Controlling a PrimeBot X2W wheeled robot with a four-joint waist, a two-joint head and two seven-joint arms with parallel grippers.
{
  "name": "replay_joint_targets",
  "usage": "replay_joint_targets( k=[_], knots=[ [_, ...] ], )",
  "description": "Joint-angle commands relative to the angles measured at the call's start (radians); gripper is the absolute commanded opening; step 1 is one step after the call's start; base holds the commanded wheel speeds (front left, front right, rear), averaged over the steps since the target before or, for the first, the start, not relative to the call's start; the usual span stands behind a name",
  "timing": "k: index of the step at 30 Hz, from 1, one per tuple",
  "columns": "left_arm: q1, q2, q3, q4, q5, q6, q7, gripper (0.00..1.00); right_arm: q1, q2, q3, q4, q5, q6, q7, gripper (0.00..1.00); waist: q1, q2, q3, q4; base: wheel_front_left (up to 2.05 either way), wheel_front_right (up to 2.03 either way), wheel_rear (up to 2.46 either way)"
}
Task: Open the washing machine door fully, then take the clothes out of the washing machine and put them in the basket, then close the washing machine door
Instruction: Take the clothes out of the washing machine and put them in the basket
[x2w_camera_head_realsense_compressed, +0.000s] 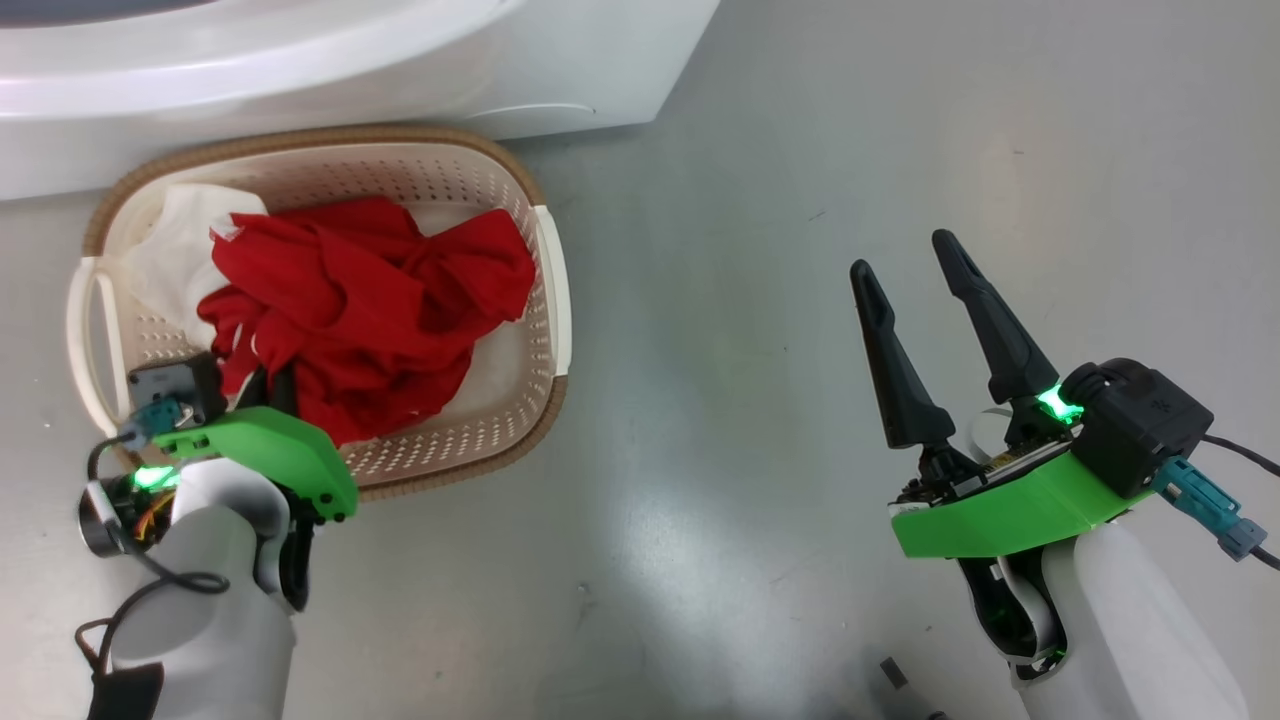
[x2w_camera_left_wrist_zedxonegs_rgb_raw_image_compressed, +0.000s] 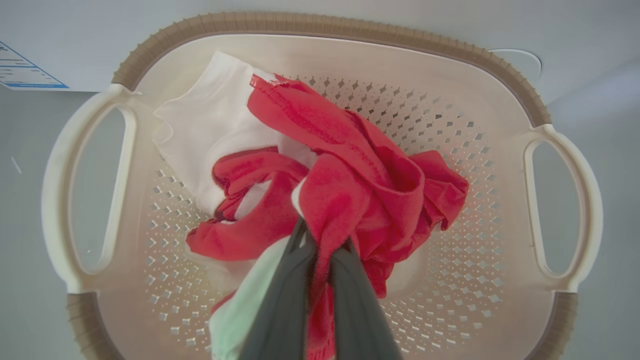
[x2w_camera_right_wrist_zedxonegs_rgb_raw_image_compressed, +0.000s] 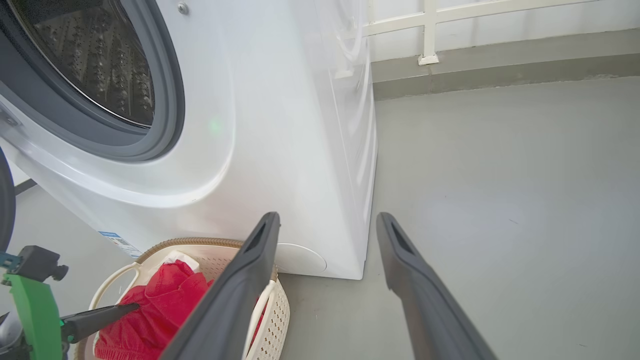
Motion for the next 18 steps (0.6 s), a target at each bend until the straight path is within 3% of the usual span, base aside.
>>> replay_joint_targets(
  k=[1, 8, 10, 15, 17, 18],
  knots=[
    [-0.003, 0.033, 0.017, 0.016, 0.007, -0.009, -0.010, 0.00, 0.005, 0.002, 0.027, -0.018, 0.006, 0.006, -0.006, 1.00, 0.0000, 0.0000, 0.005, -0.005, 0.00, 0.00, 0.00],
    [-0.075, 0.042, 0.018, 0.166, -0.012, -0.025, -0.002, 0.01, -0.003, 0.002, 0.032, -0.012, 0.010, 0.006, -0.006, 1.00, 0.0000, 0.0000, 0.011, -0.016, 0.00, 0.00, 0.00],
    [-0.086, 0.043, 0.014, 0.187, -0.013, -0.027, 0.000, 0.25, -0.004, 0.002, 0.035, -0.010, 0.011, 0.006, -0.006, 1.00, 0.0000, 0.0000, 0.011, -0.018, 0.00, 0.00, 0.00],
    [-0.101, 0.041, 0.004, 0.214, -0.015, -0.033, -0.001, 0.44, -0.004, 0.002, 0.037, -0.009, 0.014, 0.006, -0.006, 1.00, 0.0000, 0.0000, 0.012, -0.023, 0.00, 0.00, 0.00],
    [-0.103, 0.041, 0.003, 0.217, -0.016, -0.034, -0.001, 0.44, -0.003, 0.002, 0.037, -0.009, 0.014, 0.006, -0.006, 1.00, 0.0000, 0.0000, 0.012, -0.023, 0.00, 0.00, 0.00],
    [-0.105, 0.040, 0.001, 0.220, -0.017, -0.035, -0.001, 0.56, -0.003, 0.002, 0.037, -0.008, 0.014, 0.006, -0.006, 1.00, 0.0000, 0.0000, 0.012, -0.023, 0.00, 0.00, 0.00]
  ],
)
